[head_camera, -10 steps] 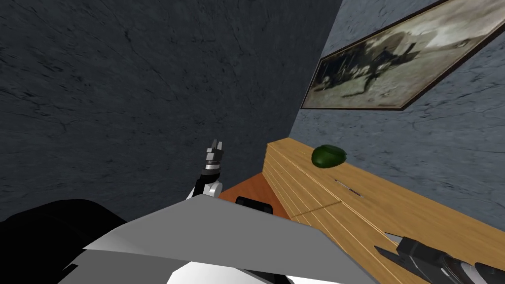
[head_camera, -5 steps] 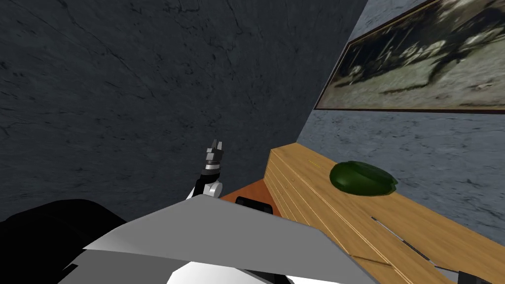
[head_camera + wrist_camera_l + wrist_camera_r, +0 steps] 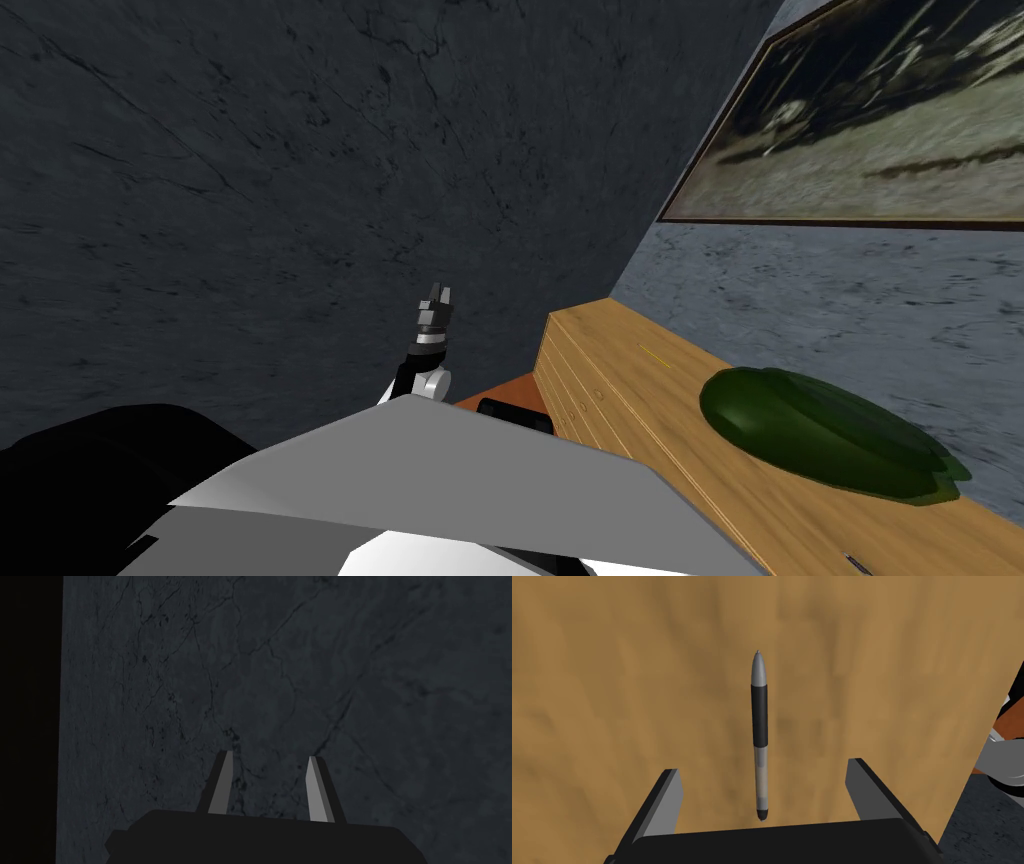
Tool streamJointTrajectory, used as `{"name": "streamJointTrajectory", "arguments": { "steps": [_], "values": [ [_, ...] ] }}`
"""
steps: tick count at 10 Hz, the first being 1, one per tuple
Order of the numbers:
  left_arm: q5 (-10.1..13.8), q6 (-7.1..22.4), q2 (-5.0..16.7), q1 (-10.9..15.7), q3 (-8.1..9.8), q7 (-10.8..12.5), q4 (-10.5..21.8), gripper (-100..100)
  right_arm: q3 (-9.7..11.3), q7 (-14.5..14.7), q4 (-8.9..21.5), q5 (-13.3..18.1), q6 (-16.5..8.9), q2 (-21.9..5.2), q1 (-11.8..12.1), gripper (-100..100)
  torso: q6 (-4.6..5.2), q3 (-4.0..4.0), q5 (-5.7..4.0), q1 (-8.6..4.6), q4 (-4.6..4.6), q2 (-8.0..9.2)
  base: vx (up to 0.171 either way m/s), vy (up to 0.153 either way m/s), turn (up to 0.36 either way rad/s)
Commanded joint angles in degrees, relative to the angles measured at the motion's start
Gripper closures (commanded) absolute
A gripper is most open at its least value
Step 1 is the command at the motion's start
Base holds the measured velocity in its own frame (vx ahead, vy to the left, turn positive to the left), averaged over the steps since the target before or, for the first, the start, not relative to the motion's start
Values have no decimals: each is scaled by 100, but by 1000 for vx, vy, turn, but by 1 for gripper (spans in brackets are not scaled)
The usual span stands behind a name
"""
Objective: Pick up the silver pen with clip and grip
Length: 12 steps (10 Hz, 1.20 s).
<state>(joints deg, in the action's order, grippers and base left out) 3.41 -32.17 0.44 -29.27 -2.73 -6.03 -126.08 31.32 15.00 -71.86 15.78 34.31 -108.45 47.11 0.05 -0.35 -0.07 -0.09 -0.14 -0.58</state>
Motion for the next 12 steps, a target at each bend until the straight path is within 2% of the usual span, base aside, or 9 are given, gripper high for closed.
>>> {"name": "streamJointTrajectory", "arguments": {
  "steps": [1, 2, 3, 4, 8, 9, 10, 12],
  "values": [
    [0, 0, 0, 0, 0, 0, 0, 0, -10, -135, 48, 212, 25, 86, -69, -100, 0, 0, 0, 0, 0, 0, 35, -24, -13],
    [0, 0, -1, 1, -1, 0, 0, 0, -7, -73, 37, 142, 19, 58, -49, -100, 2, 21, 4, 17, 9, 36, 7, -6, -1],
    [0, 0, -1, 2, -1, 0, 0, 0, -9, -95, 40, 160, 23, 63, -54, 0, 2, 33, 8, 27, 14, 55, 5, -3, 2],
    [0, 0, -1, 2, -1, 0, 0, 0, 18, -58, 74, 215, -48, 236, -52, -100, 3, 38, 9, 32, 16, 62, 18, -9, 74],
    [0, 0, -1, 2, -1, 0, 0, 0, 80, 25, 156, 348, -213, 640, -47, -100, 3, 36, 7, 25, 16, 60, 25, -19, 62],
    [0, 0, -1, 2, -1, 0, 0, 0, 87, -33, 213, 427, -133, 622, -123, -100, 0, 36, 1, 21, 16, 58, 11, -10, 13],
    [0, 0, -1, 2, -1, 0, 0, 0, 92, -43, 221, 442, -130, 635, -128, 100, -2, 36, -4, 13, 17, 59, 0, 0, 0],
    [0, 0, -1, 2, -1, 0, 0, 0, 96, -45, 215, 440, -121, 638, -123, 100, -6, 38, -5, 6, 19, 61, 0, 0, 0]
  ]
}}
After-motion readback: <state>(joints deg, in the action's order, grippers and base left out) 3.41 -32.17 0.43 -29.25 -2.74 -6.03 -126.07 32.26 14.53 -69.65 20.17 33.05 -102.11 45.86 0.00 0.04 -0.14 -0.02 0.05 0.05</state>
